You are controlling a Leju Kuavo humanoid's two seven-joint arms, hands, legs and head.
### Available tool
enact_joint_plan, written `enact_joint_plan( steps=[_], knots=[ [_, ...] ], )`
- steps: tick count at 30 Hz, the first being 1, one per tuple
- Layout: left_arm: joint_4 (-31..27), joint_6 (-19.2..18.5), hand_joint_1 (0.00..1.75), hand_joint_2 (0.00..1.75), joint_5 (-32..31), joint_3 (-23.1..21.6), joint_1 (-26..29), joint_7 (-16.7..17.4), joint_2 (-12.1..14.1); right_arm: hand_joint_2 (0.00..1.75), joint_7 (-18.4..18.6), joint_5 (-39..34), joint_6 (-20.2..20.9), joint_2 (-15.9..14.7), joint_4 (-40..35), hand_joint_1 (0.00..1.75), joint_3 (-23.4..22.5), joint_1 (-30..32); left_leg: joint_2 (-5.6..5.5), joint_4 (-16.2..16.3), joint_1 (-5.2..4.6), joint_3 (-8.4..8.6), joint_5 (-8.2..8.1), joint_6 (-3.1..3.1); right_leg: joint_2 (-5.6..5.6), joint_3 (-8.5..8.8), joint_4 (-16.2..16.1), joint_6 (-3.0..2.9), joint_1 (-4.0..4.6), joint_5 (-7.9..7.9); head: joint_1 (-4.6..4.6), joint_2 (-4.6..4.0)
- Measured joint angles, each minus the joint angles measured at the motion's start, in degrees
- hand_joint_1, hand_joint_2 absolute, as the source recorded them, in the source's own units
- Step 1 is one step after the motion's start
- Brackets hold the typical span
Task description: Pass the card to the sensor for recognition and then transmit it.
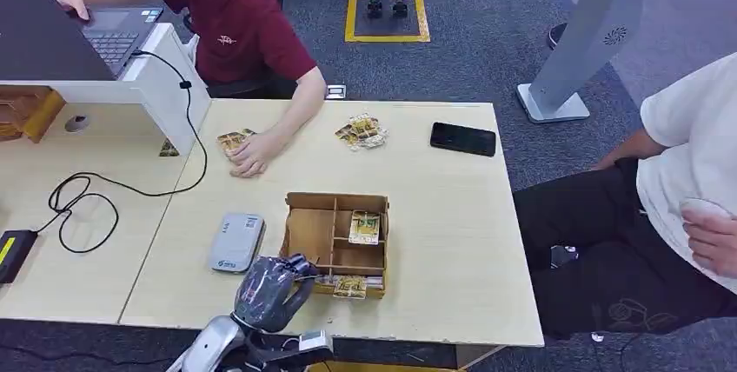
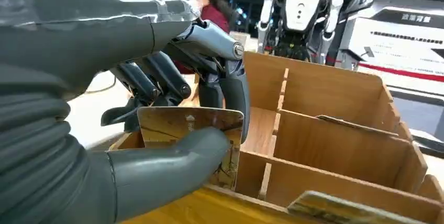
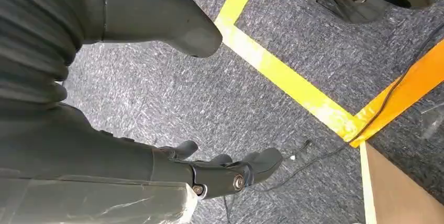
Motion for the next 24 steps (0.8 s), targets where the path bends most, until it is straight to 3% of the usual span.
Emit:
enact_joint_plan(
  steps=[8,15,24],
  knots=[
    [-11.84,-4.09,1.75,1.75,8.04,0.98,-0.66,-1.29,0.72,1.75,0.0,-0.13,-0.07,0.0,0.0,0.0,-1.25,0.1,-0.02,0.0,0.0,-0.01,0.01,0.01,-0.01,0.0,0.0,0.0,0.0,0.0,0.0,0.0],
    [-20.49,-3.91,1.75,1.75,8.51,1.84,-3.1,-0.92,1.97,1.75,0.0,-0.13,-0.09,0.02,0.0,0.0,-1.99,0.13,-0.02,0.0,0.0,0.0,0.01,0.01,-0.01,0.0,0.0,0.0,0.0,0.0,-0.02,0.0],
    [-20.15,1.03,1.75,1.75,-0.1,4.18,-7.5,6.32,1.92,1.75,0.61,1.75,0.09,0.04,0.0,0.0,-2.36,0.08,-0.03,0.01,0.0,0.01,0.03,0.02,-0.01,0.0,0.0,0.0,0.0,0.01,0.0,0.0]
  ],
)
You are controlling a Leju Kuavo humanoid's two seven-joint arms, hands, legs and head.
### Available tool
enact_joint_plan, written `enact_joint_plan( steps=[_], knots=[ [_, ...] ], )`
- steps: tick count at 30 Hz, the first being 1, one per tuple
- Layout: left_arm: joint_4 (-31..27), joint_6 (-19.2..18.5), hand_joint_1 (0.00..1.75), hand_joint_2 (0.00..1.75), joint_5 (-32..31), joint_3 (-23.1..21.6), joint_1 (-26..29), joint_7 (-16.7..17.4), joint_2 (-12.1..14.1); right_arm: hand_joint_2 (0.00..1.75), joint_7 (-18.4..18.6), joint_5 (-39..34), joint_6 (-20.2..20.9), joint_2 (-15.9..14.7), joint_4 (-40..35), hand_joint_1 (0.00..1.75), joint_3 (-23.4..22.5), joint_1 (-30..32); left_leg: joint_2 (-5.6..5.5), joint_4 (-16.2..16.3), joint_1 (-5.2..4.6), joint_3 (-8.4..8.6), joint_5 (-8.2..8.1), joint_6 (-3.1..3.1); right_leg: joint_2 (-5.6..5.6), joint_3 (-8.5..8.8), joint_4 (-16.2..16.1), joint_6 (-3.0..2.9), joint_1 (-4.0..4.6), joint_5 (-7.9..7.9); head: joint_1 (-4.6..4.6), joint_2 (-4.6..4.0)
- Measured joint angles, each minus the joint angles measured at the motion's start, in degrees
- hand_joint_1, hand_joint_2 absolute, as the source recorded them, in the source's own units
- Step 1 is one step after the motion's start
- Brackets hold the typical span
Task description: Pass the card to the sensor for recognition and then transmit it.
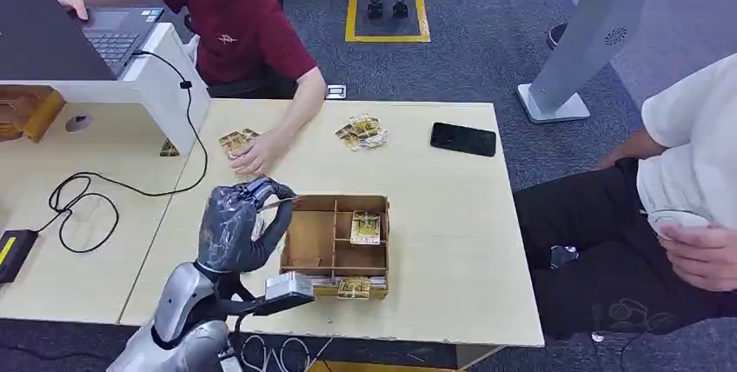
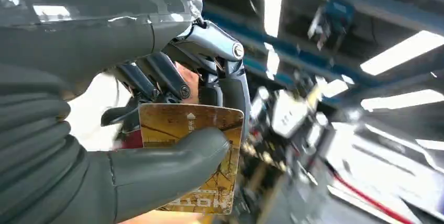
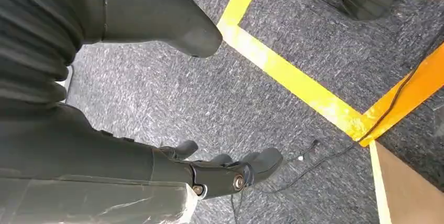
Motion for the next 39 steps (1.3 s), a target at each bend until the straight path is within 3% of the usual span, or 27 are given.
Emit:
enact_joint_plan(
  steps=[10,25,26,27,32,39],
  knots=[
    [13.15,0.37,1.75,1.75,1.29,5.96,-7.84,3.03,-1.9,1.75,0.13,1.33,0.0,0.0,0.0,0.0,0.02,-0.11,0.02,0.0,0.0,0.0,0.05,0.04,0.02,0.0,0.0,0.0,0.0,0.04,-0.02,0.0],
    [21.77,1.68,1.75,1.75,-0.5,9.31,-10.5,4.52,-3.19,1.75,0.15,2.21,0.17,0.0,0.0,0.0,0.02,-0.1,0.05,0.01,0.0,0.0,0.05,0.04,0.04,-0.01,0.0,0.0,0.0,0.04,-0.02,0.0],
    [22.14,1.68,0.63,1.75,-0.5,9.46,-10.5,4.41,-3.23,1.75,0.15,2.23,0.17,0.0,0.0,0.0,0.02,-0.11,0.04,0.0,0.0,0.0,0.05,0.04,0.04,-0.02,0.0,0.0,0.0,0.04,-0.02,0.0],
    [22.44,1.68,0.0,1.75,-0.5,9.66,-10.5,4.37,-3.3,1.75,0.15,2.23,0.15,0.0,0.0,0.0,0.02,-0.1,0.05,0.0,0.0,0.0,0.05,0.04,0.04,-0.02,0.0,0.0,0.0,0.04,0.0,0.0],
    [23.38,3.27,0.0,1.75,-0.61,10.58,-10.47,4.17,-3.41,1.75,0.13,2.27,-0.02,0.0,0.0,0.0,0.0,-0.11,0.04,0.0,0.0,-0.03,0.04,0.04,0.04,-0.02,0.0,0.01,0.0,0.03,0.0,0.0],
    [24.83,9.2,0.0,1.75,-0.72,15.22,-8.83,4.39,-2.58,1.75,0.13,2.25,-0.2,0.0,0.0,0.0,0.0,-0.04,0.05,-0.01,0.0,-0.04,0.04,0.05,0.05,-0.02,0.01,0.0,0.0,0.03,0.0,0.0]
  ],
)
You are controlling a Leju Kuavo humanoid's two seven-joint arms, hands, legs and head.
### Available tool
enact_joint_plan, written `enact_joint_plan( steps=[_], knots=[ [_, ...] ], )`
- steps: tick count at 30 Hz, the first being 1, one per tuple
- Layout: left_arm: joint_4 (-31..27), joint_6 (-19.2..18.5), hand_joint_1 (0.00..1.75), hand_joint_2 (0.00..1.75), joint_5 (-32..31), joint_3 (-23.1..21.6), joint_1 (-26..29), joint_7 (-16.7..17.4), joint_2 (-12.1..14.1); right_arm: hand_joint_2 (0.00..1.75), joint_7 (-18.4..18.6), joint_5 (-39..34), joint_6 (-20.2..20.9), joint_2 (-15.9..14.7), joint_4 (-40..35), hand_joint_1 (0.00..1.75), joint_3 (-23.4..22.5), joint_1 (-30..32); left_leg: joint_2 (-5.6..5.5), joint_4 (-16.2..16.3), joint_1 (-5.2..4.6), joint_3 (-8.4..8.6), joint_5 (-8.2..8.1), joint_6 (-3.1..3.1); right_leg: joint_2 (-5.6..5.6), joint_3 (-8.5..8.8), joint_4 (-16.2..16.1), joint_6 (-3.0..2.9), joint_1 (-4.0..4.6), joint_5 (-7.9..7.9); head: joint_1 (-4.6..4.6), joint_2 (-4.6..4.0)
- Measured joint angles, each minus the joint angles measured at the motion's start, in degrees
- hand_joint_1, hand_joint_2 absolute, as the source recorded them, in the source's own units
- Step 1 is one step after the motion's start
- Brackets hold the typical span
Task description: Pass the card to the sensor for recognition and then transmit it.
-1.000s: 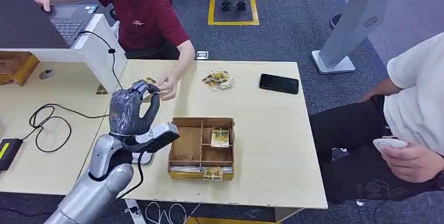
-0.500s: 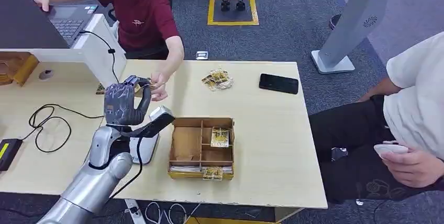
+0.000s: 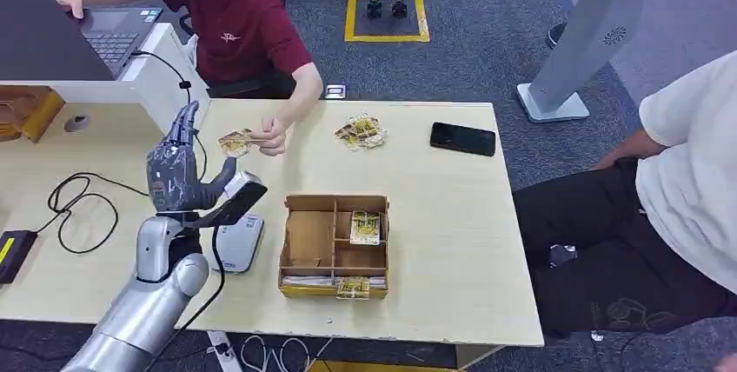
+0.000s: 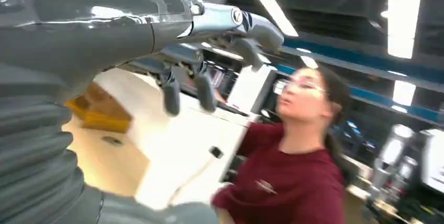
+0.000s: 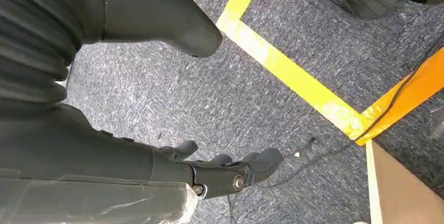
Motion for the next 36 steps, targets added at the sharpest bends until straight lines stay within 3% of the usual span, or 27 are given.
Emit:
enact_joint_plan(
  steps=[3,8,14,23,27,29,32,36],
  knots=[
    [0.31,0.63,0.0,1.75,0.96,4.64,1.29,-2.12,1.01,1.75,0.0,-0.02,-0.07,0.0,0.0,0.0,-0.11,0.1,0.0,0.0,0.01,0.0,0.0,0.0,0.0,0.0,0.03,0.0,0.0,0.0,0.0,0.0],
    [0.46,0.65,0.0,1.75,2.75,16.59,3.59,-8.22,2.49,1.75,-0.57,-0.15,-0.07,0.0,0.02,0.0,-0.63,0.35,0.05,-0.02,0.02,-0.04,0.0,-0.01,0.08,-0.06,0.06,-0.01,0.01,-0.01,0.0,0.0],
    [2.67,0.65,0.0,1.75,6.63,29.86,7.05,-11.24,5.12,1.75,-1.03,-0.24,0.02,0.0,0.04,0.0,-0.96,0.41,0.11,-0.03,0.01,-0.07,-0.01,-0.02,0.17,-0.13,0.06,-0.01,0.01,-0.02,-0.02,0.0],
    [11.03,0.65,0.0,1.75,7.99,46.41,12.53,-11.65,7.76,1.75,-1.03,-0.22,0.04,0.0,0.07,0.0,-1.81,0.41,0.09,-0.04,0.01,-0.11,-0.02,-0.02,0.15,-0.14,0.03,0.0,0.01,-0.04,0.0,0.0],
    [16.99,0.65,0.0,1.75,12.13,52.09,14.67,-9.12,8.61,1.75,-1.03,-0.2,0.35,0.0,0.09,0.0,-1.92,0.39,0.09,-0.04,0.01,-0.13,-0.03,-0.02,0.15,-0.13,0.02,0.0,0.01,-0.04,0.02,0.0],
    [20.22,0.65,0.0,1.75,9.94,55.43,16.11,-7.82,8.72,1.75,-1.05,-0.24,0.5,0.0,0.09,0.0,-2.01,0.38,0.08,-0.05,0.0,-0.15,-0.03,-0.01,0.14,-0.13,0.02,0.0,0.0,-0.04,0.0,0.0],
    [25.78,0.65,0.0,1.75,7.54,61.62,18.68,-7.65,8.28,1.75,-1.2,-0.42,0.81,0.0,0.09,0.0,-2.27,0.38,0.11,-0.05,0.01,-0.12,-0.09,-0.06,0.18,-0.14,-0.01,0.01,0.0,-0.06,0.0,0.0],
    [31.86,0.65,0.0,1.75,2.91,69.99,22.12,-7.24,4.97,1.75,-1.18,-1.29,0.81,0.0,0.09,0.0,-2.99,0.37,0.09,-0.05,-0.02,-0.13,-0.12,-0.01,0.12,-0.13,-0.08,0.06,-0.03,-0.09,0.02,0.0]
  ],
)
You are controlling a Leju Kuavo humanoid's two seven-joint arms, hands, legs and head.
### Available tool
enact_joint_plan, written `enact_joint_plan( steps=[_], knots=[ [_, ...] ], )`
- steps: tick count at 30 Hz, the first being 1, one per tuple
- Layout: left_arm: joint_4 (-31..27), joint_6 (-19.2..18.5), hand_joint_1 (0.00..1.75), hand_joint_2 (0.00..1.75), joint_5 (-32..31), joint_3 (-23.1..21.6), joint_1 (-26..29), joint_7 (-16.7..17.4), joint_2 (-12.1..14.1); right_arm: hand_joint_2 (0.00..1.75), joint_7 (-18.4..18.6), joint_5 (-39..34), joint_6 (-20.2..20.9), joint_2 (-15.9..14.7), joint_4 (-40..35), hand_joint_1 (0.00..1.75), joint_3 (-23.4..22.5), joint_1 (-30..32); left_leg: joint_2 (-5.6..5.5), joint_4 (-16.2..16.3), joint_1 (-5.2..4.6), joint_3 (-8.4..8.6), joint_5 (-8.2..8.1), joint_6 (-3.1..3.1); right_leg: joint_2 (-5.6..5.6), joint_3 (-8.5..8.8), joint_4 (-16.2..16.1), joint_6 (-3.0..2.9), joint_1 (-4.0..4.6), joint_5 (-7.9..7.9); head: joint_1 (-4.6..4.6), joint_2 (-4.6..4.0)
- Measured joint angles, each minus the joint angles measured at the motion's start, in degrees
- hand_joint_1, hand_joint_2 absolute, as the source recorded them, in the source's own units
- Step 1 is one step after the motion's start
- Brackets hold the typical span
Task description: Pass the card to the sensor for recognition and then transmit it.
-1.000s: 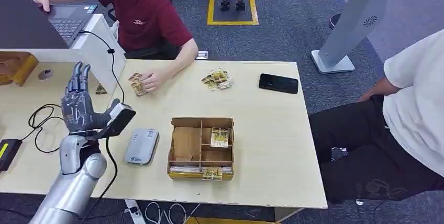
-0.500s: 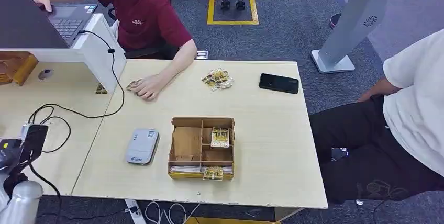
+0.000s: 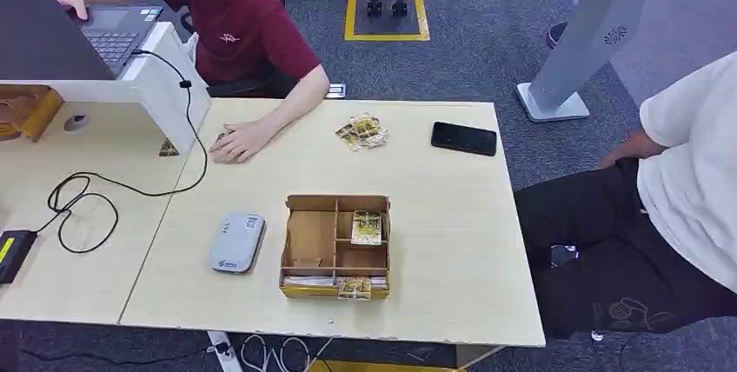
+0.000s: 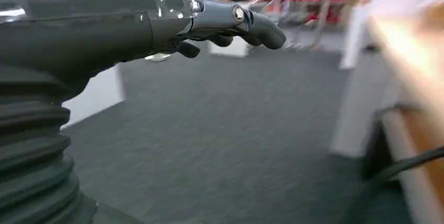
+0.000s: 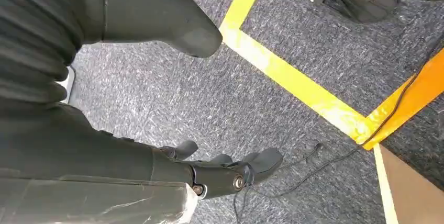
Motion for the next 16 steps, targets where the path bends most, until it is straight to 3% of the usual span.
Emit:
enact_joint_plan(
  steps=[7,12,16],
  knots=[
    [8.23,-0.35,0.0,1.75,-11.66,9.54,1.07,7.7,-9.35,1.75,1.07,-2.17,-0.18,0.13,0.0,0.0,-1.77,0.01,-0.09,0.02,-0.11,0.0,-0.04,0.08,-0.18,0.09,-0.1,0.06,-0.12,0.03,0.13,0.0],
    [15.68,-3.86,0.0,1.75,-17.08,9.85,0.56,11.06,-15.85,1.75,1.38,-3.38,3.03,0.35,0.04,0.0,-3.35,0.05,-0.09,0.04,-0.13,0.01,-0.06,0.14,-0.17,0.1,-0.12,0.12,-0.13,0.07,0.07,0.0],
    [18.11,-7.08,0.0,1.75,-13.74,7.23,0.52,11.19,-18.23,1.75,1.81,-6.84,5.44,0.33,-0.04,0.0,-3.3,0.45,-0.08,0.05,-0.12,0.03,-0.08,0.16,-0.17,0.1,-0.11,0.12,-0.13,0.07,0.09,0.0]
  ],
)
